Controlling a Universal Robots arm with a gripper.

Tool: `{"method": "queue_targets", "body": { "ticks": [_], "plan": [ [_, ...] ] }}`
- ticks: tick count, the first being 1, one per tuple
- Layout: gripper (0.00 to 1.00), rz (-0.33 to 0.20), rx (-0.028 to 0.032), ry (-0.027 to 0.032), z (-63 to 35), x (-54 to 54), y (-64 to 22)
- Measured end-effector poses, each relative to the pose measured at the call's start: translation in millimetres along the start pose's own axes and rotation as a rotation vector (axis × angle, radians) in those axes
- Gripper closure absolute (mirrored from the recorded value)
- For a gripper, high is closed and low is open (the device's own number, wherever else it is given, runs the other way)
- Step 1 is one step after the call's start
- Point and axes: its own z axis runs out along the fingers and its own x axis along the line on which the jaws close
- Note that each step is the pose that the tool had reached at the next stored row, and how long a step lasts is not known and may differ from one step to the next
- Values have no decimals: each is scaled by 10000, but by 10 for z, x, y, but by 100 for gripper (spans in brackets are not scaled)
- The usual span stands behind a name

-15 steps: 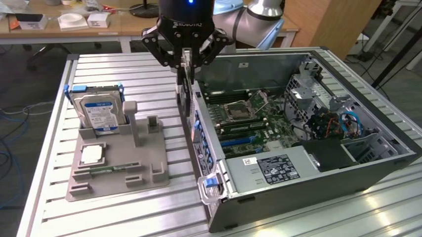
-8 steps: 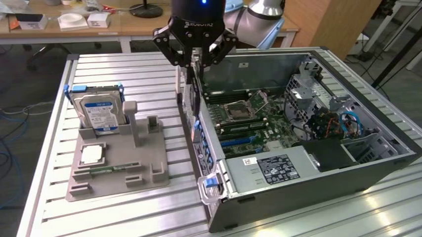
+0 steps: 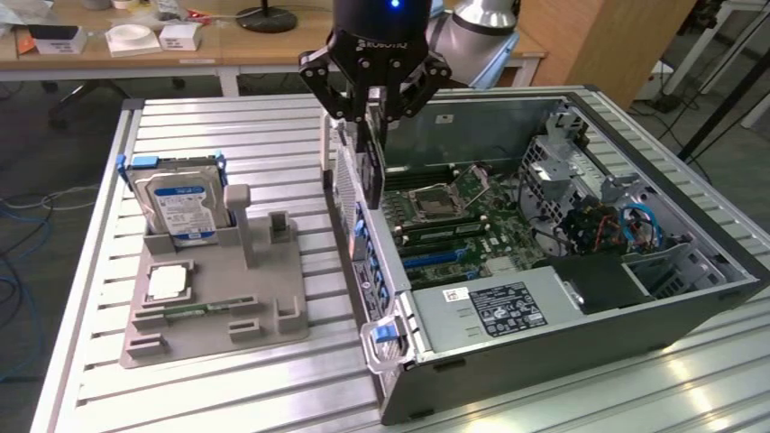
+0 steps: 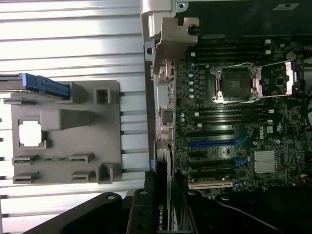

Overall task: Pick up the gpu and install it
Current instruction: 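Pick up the gpu and move the gpu toward the slot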

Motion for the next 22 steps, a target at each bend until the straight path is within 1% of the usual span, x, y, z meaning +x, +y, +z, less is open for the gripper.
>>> {"method": "queue_targets", "body": {
  "ticks": [22],
  "plan": [
    [74,-20,-1,1,14,-461,34]
  ]
}}
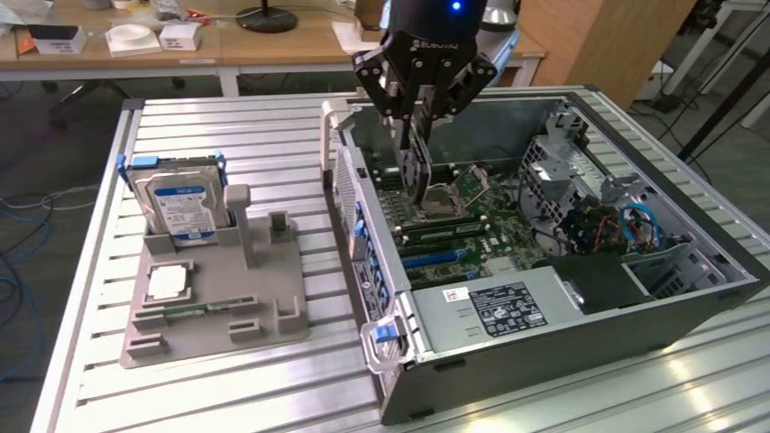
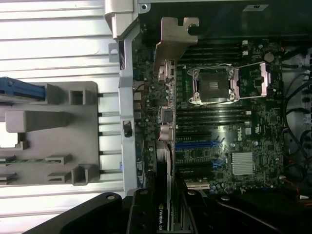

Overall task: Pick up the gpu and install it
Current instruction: 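Pick up the gpu and move the gpu toward the slot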

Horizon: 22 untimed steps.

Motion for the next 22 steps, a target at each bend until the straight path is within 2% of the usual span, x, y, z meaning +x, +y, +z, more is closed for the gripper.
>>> {"method": "queue_targets", "body": {
  "ticks": [22],
  "plan": [
    [74,-59,-1,2,11,-417,30]
  ]
}}
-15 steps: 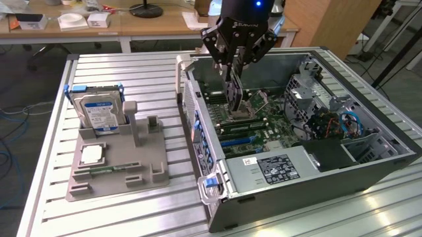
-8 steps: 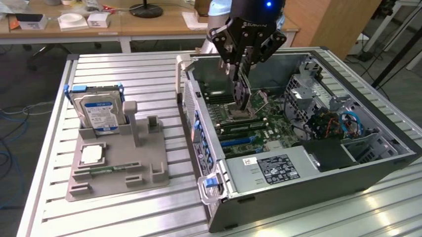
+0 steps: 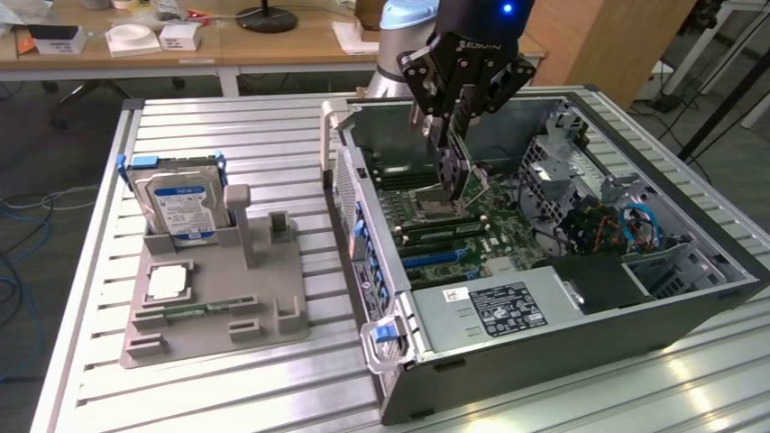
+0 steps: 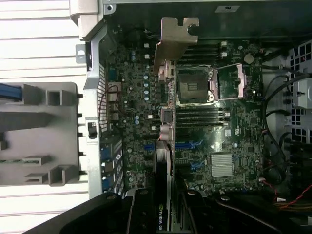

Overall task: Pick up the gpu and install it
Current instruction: 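Pick up the gpu and move the gpu toward the slot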

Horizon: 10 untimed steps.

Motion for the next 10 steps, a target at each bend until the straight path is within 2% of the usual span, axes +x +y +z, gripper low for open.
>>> {"method": "queue_targets", "body": {
  "ticks": [10],
  "plan": [
    [74,-38,-1,1,5,-163,11]
  ]
}}
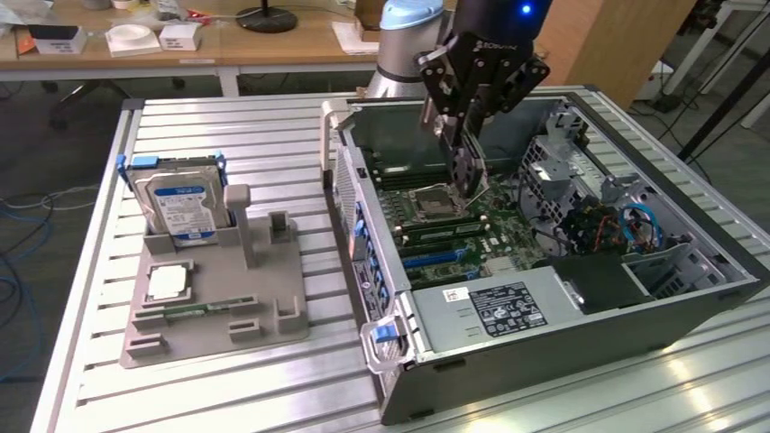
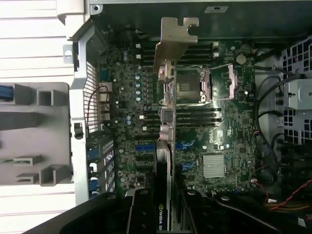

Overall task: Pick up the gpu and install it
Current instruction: 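Pick up the gpu and move the gpu toward the slot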

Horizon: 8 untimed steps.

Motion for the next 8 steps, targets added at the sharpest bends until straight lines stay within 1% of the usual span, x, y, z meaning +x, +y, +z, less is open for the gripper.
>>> {"method": "queue_targets", "body": {
  "ticks": [8],
  "plan": [
    [74,-34,0,2,4,-123,7]
  ]
}}
